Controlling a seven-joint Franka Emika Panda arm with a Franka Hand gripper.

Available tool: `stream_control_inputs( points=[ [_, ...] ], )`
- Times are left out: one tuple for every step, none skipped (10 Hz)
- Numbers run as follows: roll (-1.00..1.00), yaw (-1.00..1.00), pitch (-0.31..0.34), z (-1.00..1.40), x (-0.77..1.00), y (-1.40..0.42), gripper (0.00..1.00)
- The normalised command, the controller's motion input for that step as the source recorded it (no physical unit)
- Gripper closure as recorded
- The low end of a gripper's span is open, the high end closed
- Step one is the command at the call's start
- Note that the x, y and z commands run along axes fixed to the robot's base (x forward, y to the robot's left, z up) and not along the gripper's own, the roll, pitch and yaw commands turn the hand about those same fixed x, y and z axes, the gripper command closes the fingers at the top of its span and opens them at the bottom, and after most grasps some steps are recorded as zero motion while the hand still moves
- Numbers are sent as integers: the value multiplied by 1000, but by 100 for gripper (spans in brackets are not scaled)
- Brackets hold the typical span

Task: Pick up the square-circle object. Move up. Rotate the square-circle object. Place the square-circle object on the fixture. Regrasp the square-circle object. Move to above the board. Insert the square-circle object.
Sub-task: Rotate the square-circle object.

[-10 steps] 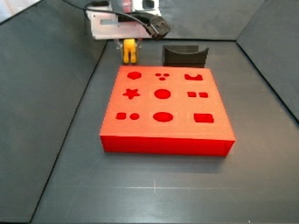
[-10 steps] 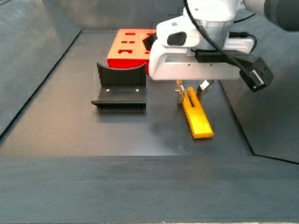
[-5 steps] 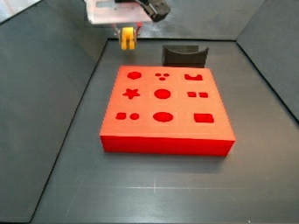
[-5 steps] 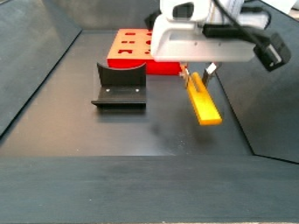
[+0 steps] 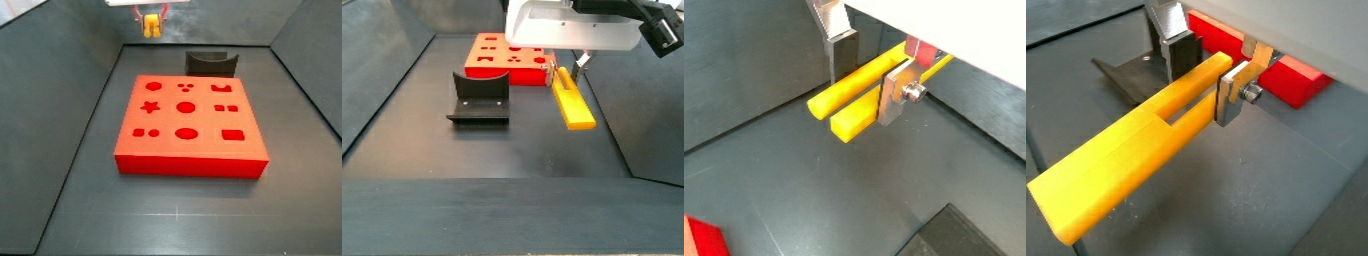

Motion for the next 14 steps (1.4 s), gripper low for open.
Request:
stream_control_inputs(
  points=[
    [0, -1000, 0, -23, 0, -4, 100],
    [0, -1000, 0, -18, 2, 0, 100],
    [0, -1000, 0, -17, 3, 1, 100],
    [0, -1000, 0, -15, 4, 8, 100],
    [0, -1000, 0, -14, 5, 11, 100],
    [0, -1000, 0, -14, 5, 11, 100],
    [0, -1000, -1, -13, 6, 13, 100],
    [0, -1000, -1, -13, 6, 13, 100],
    [0, -1000, -1, -13, 6, 14, 100],
    [0, -1000, -1, -13, 6, 14, 100],
    [0, -1000, -1, -13, 6, 15, 100],
    [0, -1000, -1, -12, 6, 15, 100],
    [0, -1000, -1, -12, 6, 16, 100],
    [0, -1000, -1, -12, 6, 16, 100]
  ],
)
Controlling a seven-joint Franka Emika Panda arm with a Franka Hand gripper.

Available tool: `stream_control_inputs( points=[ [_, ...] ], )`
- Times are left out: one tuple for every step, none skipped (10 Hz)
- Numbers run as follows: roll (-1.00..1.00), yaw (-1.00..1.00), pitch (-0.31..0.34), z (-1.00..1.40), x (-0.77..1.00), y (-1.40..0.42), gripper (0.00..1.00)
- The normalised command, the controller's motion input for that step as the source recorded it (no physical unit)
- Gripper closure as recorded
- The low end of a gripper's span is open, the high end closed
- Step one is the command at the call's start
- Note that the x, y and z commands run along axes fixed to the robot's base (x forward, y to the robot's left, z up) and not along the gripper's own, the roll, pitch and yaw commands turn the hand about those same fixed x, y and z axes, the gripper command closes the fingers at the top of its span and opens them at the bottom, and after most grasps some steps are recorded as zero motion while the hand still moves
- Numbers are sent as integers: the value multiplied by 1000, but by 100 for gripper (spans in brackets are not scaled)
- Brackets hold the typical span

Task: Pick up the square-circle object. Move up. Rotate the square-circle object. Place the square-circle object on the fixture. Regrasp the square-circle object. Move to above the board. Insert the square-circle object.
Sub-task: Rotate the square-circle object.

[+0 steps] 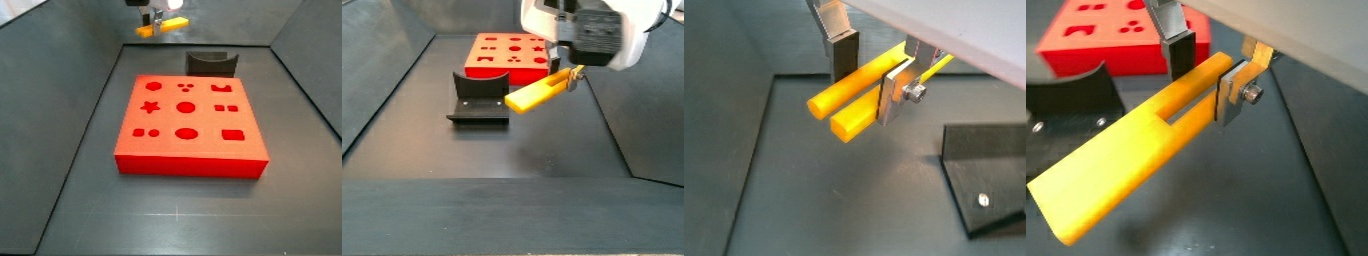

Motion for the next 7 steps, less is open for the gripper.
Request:
stream_control_inputs(
  points=[
    [0, -1000, -1, -12, 6, 16, 100],
    [0, -1000, -1, -12, 6, 16, 100],
    [0, -1000, -1, -12, 6, 16, 100],
    [0, -1000, -1, -12, 6, 17, 100],
    [0, -1000, -1, -12, 6, 17, 100],
    [0, -1000, -1, -12, 6, 17, 100],
    [0, -1000, -1, -12, 6, 17, 100]
  ],
)
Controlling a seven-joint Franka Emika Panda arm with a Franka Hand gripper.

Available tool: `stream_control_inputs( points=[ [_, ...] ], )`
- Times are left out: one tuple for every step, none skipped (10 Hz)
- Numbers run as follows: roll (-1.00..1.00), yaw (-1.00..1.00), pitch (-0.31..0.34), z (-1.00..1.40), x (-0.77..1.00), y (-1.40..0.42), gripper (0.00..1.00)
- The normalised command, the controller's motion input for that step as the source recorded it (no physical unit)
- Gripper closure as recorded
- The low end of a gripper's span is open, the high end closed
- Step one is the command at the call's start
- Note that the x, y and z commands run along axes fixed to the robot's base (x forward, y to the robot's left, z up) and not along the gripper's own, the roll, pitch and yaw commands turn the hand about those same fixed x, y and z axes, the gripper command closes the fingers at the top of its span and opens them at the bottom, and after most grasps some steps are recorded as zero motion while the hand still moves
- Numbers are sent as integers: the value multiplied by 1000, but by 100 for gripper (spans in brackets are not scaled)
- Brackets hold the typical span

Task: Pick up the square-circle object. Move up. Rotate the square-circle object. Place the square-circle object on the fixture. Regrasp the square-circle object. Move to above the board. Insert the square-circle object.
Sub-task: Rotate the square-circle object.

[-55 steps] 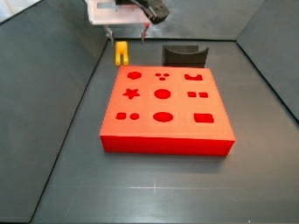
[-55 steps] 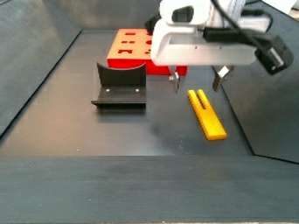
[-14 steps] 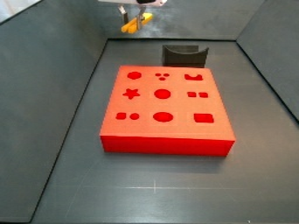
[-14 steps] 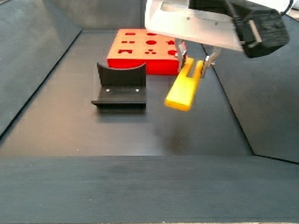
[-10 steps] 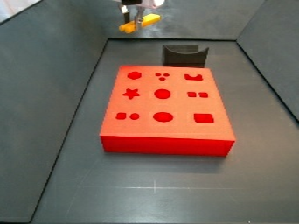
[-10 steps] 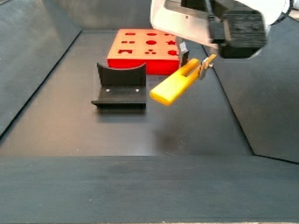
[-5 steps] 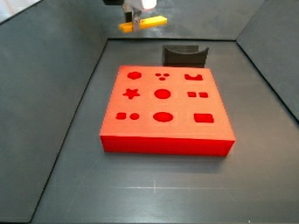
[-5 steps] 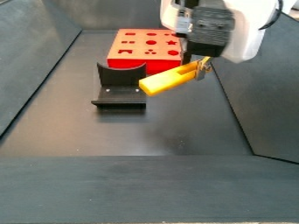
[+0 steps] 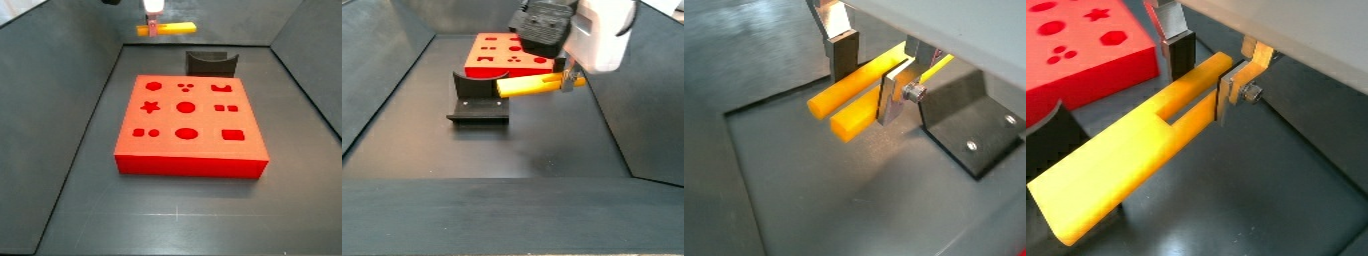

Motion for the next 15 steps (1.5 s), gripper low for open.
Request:
stream_control_inputs(
  points=[
    [0, -1000, -1, -12, 6, 17, 100],
    [0, -1000, -1, -12, 6, 17, 100],
    [0, -1000, -1, -12, 6, 17, 100],
    [0, -1000, -1, -12, 6, 17, 100],
    [0, -1000, -1, -12, 6, 17, 100],
    [0, -1000, -1, -12, 6, 17, 100],
    [0, -1000, -1, -12, 6, 17, 100],
    [0, -1000, -1, -12, 6, 17, 100],
    [0, -1000, -1, -12, 6, 18, 100],
    [0, -1000, -1, -12, 6, 18, 100],
    [-1, -1000, -1, -12, 6, 17, 100],
    [-1, -1000, -1, -12, 5, 18, 100],
    [-1, -1000, -2, -12, 5, 18, 100],
    [-1, -1000, -2, -12, 5, 18, 100],
    [-1, -1000, -2, -12, 5, 18, 100]
  ],
)
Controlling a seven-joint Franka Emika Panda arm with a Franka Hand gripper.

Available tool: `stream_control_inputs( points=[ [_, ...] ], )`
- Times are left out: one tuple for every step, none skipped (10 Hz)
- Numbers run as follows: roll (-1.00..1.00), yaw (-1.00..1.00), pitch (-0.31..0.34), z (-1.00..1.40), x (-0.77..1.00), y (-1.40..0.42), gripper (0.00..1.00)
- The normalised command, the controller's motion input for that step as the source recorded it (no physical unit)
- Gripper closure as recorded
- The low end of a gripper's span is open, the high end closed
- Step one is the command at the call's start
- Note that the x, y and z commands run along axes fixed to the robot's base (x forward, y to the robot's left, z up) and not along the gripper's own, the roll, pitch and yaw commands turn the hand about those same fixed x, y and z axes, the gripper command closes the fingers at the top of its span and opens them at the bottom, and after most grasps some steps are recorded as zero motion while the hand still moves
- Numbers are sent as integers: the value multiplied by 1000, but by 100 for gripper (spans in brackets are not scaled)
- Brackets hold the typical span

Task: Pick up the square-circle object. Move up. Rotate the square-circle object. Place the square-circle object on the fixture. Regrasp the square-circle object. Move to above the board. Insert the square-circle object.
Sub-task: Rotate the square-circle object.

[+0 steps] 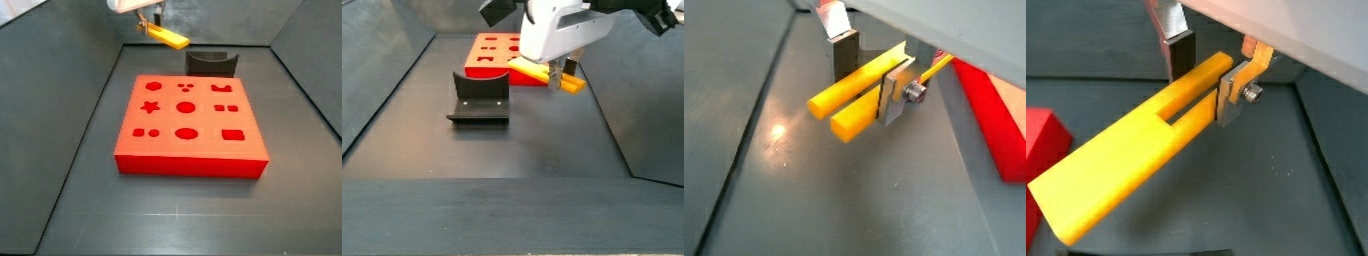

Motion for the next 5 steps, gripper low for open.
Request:
stream_control_inputs(
  points=[
    [-1, -1000, -2, -12, 5, 18, 100],
    [-1, -1000, -2, -12, 5, 18, 100],
    [-1, -1000, -2, -13, 5, 18, 100],
    [-1, -1000, -3, -13, 5, 18, 100],
    [-1, -1000, -3, -13, 5, 18, 100]
  ],
)
